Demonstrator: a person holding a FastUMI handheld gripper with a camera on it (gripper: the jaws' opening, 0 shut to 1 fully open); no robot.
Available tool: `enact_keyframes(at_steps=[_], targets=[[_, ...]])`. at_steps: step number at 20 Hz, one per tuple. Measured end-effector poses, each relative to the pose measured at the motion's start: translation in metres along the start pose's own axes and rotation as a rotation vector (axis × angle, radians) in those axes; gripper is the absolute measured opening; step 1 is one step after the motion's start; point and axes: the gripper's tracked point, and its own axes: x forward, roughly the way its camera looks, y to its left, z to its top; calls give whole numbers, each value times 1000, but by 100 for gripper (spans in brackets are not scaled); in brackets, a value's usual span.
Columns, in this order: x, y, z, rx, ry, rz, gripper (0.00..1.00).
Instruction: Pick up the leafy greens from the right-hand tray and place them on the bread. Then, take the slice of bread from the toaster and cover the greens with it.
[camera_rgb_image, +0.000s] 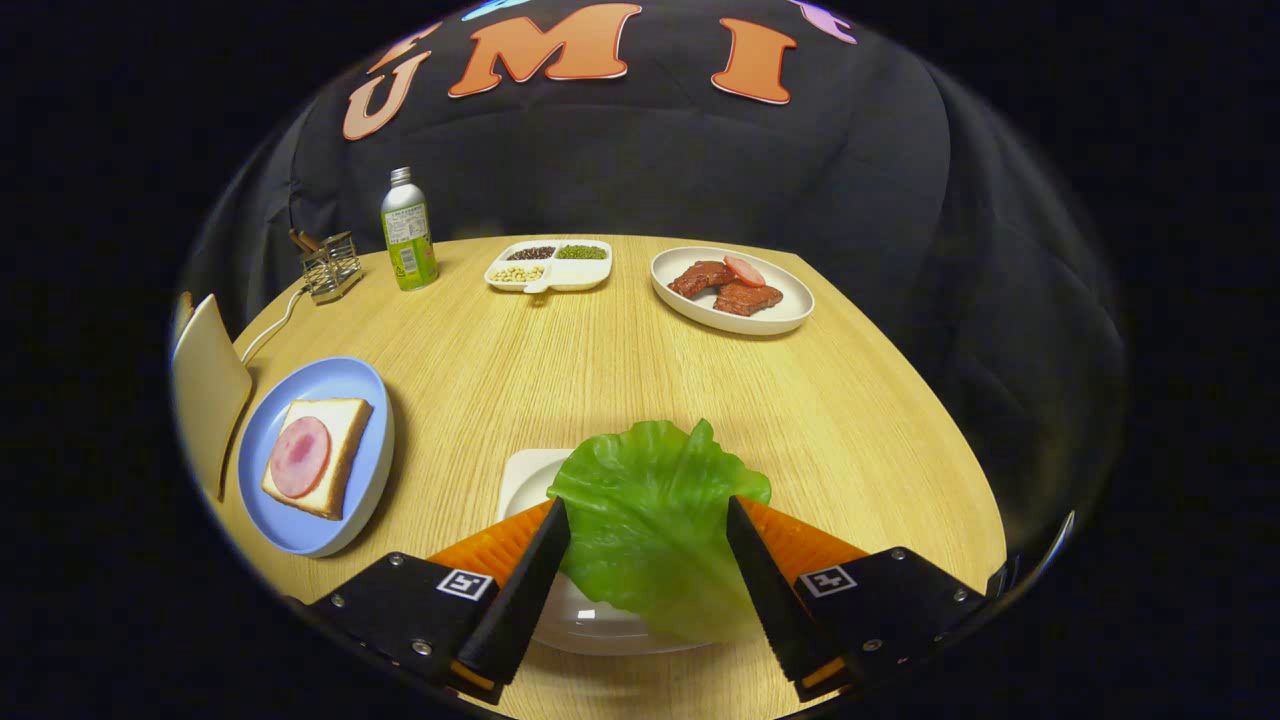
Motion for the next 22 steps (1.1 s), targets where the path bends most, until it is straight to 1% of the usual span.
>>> enact_keyframes(at_steps=[1,3,4,7,9,10,12,16,18,22], targets=[[2,2,-2,8,9,7,94],[4,4,-8,16,26,8,88],[5,6,-11,22,38,12,82],[6,8,-15,69,50,33,72],[5,4,-16,91,55,21,65],[5,3,-16,97,56,16,57],[3,0,-18,109,66,6,42],[-4,-2,-22,161,93,-6,3],[-15,2,-15,166,77,2,1],[-39,16,9,117,17,16,1]])
